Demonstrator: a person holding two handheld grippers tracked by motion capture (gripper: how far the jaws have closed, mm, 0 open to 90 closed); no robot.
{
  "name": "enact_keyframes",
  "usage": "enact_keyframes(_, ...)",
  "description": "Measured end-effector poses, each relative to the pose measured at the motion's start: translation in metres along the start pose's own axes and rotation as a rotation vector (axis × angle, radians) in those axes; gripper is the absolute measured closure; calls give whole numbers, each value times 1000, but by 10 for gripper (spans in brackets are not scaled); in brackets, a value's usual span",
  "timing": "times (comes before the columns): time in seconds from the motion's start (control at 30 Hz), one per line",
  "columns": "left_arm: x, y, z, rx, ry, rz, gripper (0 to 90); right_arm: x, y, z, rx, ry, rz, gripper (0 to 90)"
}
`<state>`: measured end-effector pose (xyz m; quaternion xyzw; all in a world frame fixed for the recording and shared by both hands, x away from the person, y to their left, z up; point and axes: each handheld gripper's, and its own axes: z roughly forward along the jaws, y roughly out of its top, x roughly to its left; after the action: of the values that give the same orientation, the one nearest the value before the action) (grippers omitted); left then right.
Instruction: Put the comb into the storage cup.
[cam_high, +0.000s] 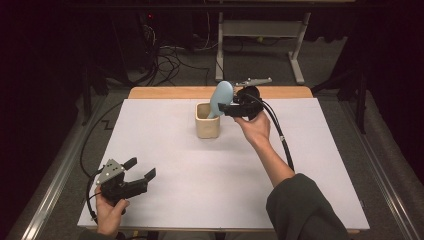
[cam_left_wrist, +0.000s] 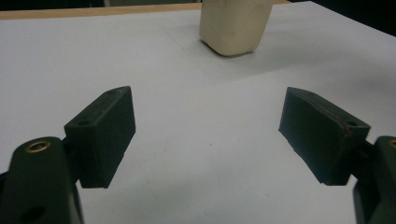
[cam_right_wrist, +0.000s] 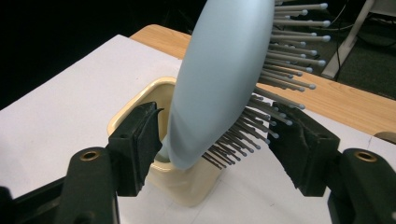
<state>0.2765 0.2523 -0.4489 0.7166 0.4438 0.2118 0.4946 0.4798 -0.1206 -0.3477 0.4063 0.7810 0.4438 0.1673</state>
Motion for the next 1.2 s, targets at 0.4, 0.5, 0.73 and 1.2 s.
enact_keyframes(0.4, 0, 0, 0, 0, 0, 0, 193, 1, -3, -5, -6, 12, -7, 358)
enact_keyframes(0.5, 0, 0, 0, 0, 1, -1, 193, 0, -4, -7, -7, 14, -9, 358)
enact_keyframes(0.73, 0, 0, 0, -1, 2, -1, 193, 0, -5, -11, -10, 21, -11, 358)
enact_keyframes(1.2, 0, 0, 0, -1, 2, -2, 193, -1, -6, -16, -16, 26, -13, 360)
